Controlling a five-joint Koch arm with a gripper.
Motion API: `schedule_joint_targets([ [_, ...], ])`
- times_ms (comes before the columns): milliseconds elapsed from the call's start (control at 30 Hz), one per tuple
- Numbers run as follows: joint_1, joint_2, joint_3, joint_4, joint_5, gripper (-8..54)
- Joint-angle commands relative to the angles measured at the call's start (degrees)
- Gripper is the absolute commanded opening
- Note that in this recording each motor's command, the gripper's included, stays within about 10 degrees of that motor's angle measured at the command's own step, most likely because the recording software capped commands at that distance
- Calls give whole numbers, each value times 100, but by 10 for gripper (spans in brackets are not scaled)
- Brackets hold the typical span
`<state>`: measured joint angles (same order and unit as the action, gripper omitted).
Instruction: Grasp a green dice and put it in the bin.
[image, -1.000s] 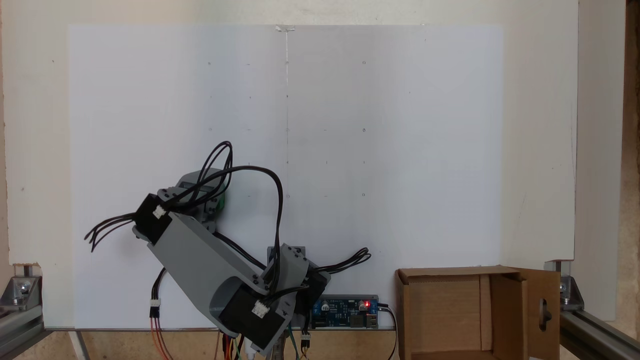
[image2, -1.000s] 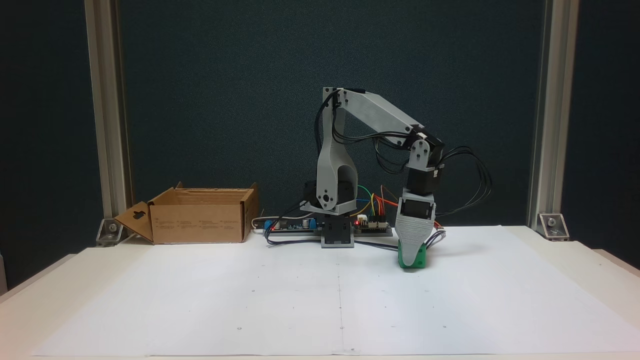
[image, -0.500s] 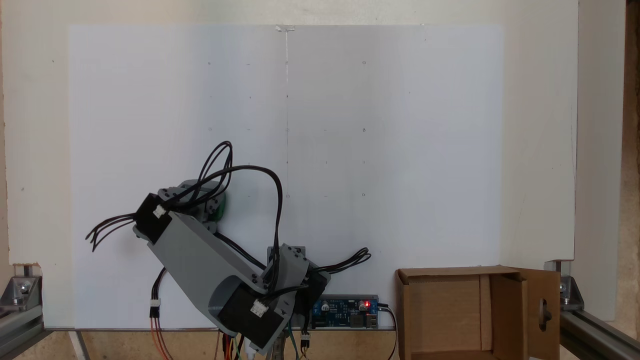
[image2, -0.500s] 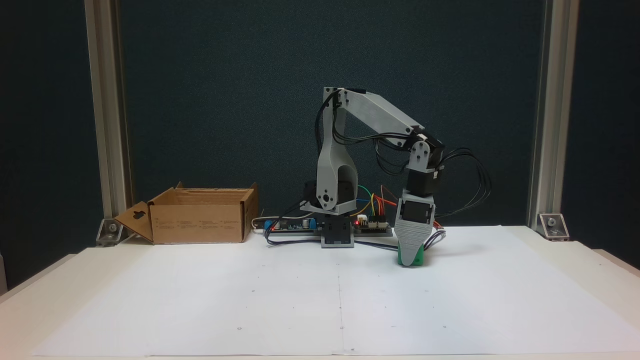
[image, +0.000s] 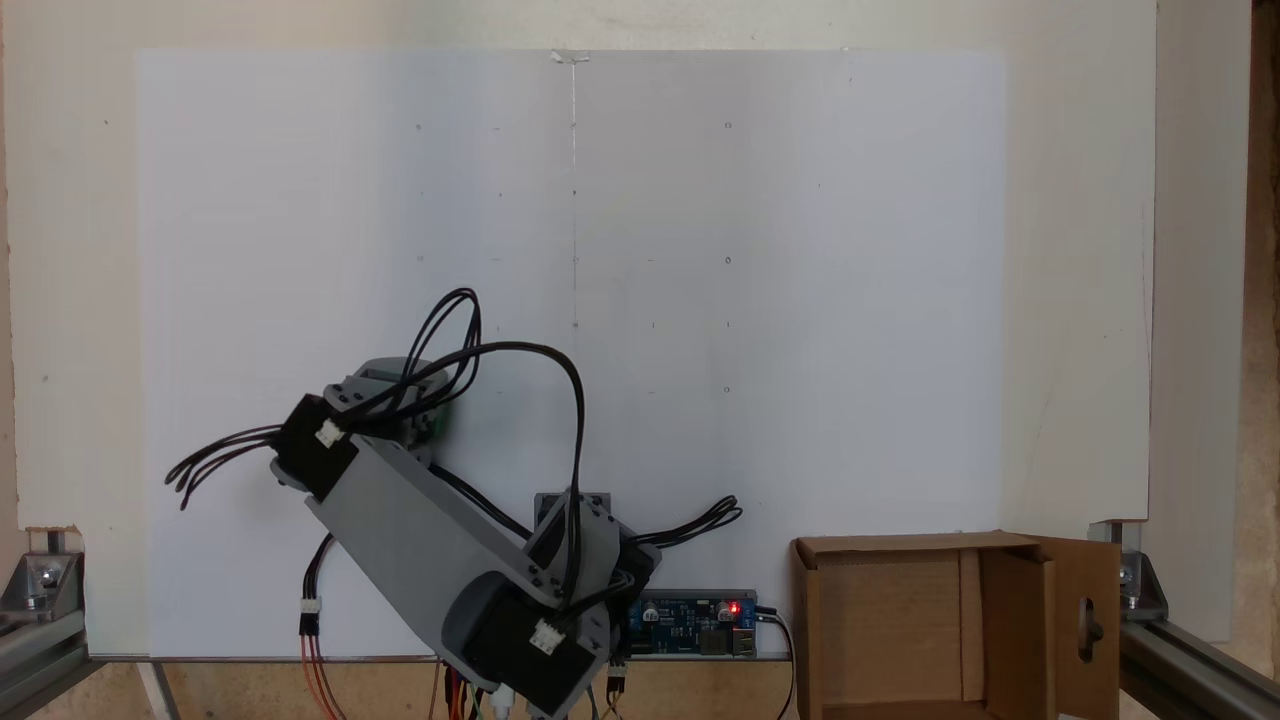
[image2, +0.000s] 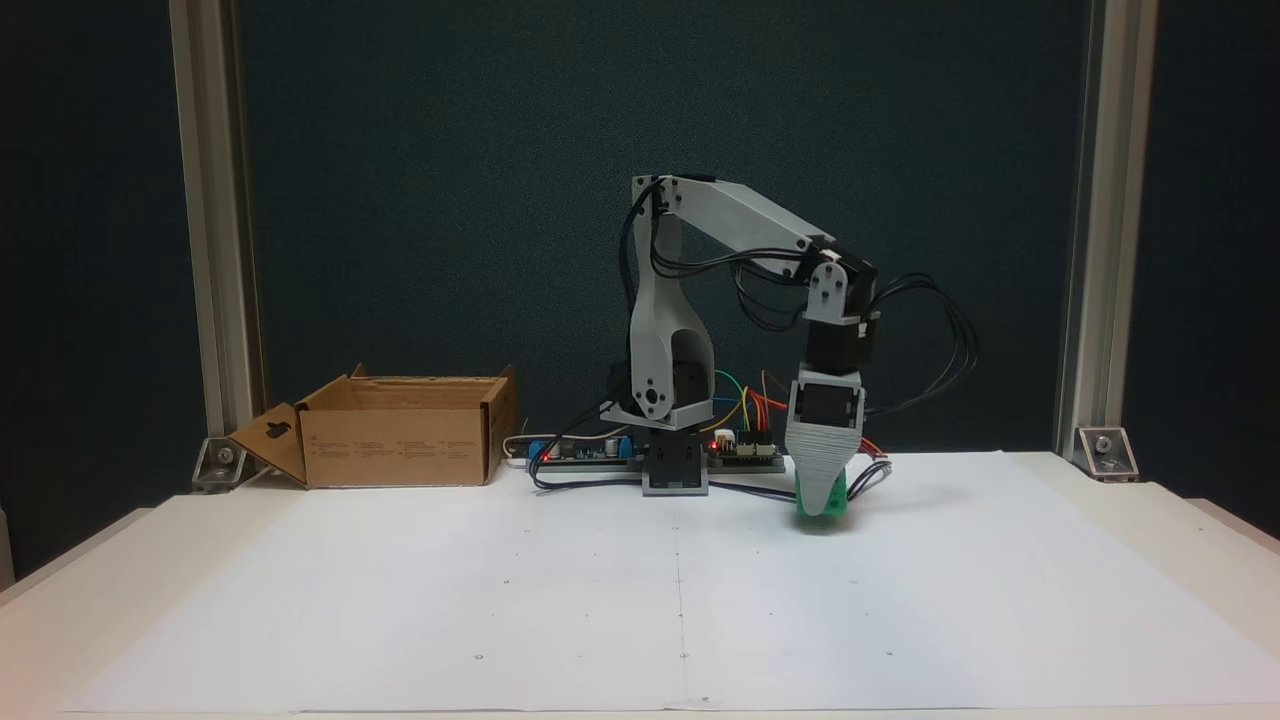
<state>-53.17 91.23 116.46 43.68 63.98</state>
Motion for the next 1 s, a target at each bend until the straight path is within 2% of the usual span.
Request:
schedule_joint_targets([
  [0,114,202,-501,352,-466,120],
  [633,2127,650,-3120,2760,-2101,120],
  [967,5106,870,-3322,2593,-3751,120],
])
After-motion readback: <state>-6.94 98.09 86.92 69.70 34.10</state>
